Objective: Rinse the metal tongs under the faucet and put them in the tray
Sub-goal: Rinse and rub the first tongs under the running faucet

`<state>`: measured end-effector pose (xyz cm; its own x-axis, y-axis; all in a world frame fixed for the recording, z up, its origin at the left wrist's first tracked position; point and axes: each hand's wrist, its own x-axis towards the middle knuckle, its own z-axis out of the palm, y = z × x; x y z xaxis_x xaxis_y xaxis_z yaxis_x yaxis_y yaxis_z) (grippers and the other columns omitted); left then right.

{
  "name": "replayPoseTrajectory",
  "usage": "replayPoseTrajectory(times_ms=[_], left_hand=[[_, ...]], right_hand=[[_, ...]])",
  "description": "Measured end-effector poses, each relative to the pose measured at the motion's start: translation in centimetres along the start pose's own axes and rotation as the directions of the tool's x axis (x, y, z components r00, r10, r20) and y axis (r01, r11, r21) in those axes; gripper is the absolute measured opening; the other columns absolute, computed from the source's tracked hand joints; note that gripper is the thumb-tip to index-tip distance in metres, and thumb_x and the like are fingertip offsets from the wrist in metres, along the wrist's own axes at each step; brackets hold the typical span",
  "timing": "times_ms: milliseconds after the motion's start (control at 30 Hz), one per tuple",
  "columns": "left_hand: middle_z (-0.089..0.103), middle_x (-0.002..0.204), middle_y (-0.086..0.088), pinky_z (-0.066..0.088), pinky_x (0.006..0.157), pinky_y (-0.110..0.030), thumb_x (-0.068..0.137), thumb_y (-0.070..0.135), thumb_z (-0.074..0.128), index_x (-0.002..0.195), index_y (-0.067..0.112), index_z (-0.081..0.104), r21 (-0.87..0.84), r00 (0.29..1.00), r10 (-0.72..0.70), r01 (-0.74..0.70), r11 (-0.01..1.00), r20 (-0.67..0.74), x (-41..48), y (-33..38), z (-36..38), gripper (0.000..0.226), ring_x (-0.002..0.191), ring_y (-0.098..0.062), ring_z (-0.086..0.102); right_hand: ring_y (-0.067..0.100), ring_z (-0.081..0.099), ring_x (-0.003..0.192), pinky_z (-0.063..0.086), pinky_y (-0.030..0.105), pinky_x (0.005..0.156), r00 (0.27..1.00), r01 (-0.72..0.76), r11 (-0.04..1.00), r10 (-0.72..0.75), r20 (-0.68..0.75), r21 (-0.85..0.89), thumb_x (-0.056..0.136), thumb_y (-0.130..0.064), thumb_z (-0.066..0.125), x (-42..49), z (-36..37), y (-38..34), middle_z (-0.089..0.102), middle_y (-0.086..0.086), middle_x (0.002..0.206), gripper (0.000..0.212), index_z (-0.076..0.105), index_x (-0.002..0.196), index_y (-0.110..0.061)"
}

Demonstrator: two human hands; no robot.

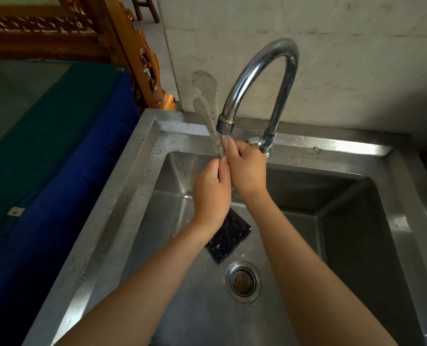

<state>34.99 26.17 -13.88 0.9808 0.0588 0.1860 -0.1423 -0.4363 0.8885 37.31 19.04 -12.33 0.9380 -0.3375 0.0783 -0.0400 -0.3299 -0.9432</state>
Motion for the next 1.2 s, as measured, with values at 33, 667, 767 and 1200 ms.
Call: replayPoseTrajectory(times_ms=[33, 667, 767, 1200], left_hand=[[0.044, 0.052, 0.009, 0.032, 0.045, -0.014, 0.098, 0.02, 0.04, 0.061, 0.021, 0.045, 0.001, 1.0, -0.002, 0.002, 1.0, -0.005, 0.0, 0.1, 0.0, 0.038, 0.047, 0.0, 0.046], [0.032, 0.045, 0.008, 0.023, 0.037, -0.018, 0.095, 0.049, 0.034, 0.059, 0.021, 0.039, -0.457, 0.821, -0.553, 0.551, 0.698, 0.145, 1.7, -0.3, -1.2, 0.046, 0.036, -0.006, 0.026], [0.027, 0.036, 0.008, 0.017, 0.032, -0.018, 0.091, 0.059, 0.03, 0.052, 0.023, 0.033, -0.401, 0.81, -0.528, 0.585, 0.705, 0.254, 0.8, -1.0, -1.8, 0.054, 0.032, -0.006, 0.021], [0.064, 0.064, 0.0, 0.048, 0.053, -0.024, 0.094, 0.055, 0.027, 0.081, 0.017, 0.064, -0.104, 0.763, -0.532, 0.602, 0.792, 0.367, -0.6, -2.9, -2.5, 0.055, 0.058, -0.017, 0.061]], right_hand=[[0.014, 0.036, 0.044, 0.033, 0.031, 0.048, 1.0, -0.002, 1.0, 0.002, -0.005, 0.015, 0.094, -0.036, 0.047, -0.2, 0.1, 0.2, 0.04, -0.001, 0.045, 0.049, 0.039, 0.049, -0.018], [0.008, 0.049, 0.051, 0.043, 0.028, 0.049, 0.997, 0.072, 0.99, -0.069, 0.022, -0.124, 0.095, -0.035, 0.043, -5.2, -0.6, 4.2, 0.053, -0.006, 0.061, 0.031, 0.054, 0.083, -0.009], [0.006, 0.056, 0.063, 0.045, 0.019, 0.058, 0.989, -0.15, 0.989, 0.15, -0.009, 0.016, 0.099, -0.039, 0.031, -2.8, -1.3, 4.3, 0.061, -0.005, 0.07, 0.039, 0.056, 0.095, -0.01], [0.017, 0.063, 0.067, 0.054, 0.033, 0.07, 0.97, -0.205, 0.881, 0.125, 0.208, 0.427, 0.091, -0.035, 0.054, 0.0, -0.3, 1.5, 0.064, -0.001, 0.07, 0.02, 0.059, 0.082, -0.018]])
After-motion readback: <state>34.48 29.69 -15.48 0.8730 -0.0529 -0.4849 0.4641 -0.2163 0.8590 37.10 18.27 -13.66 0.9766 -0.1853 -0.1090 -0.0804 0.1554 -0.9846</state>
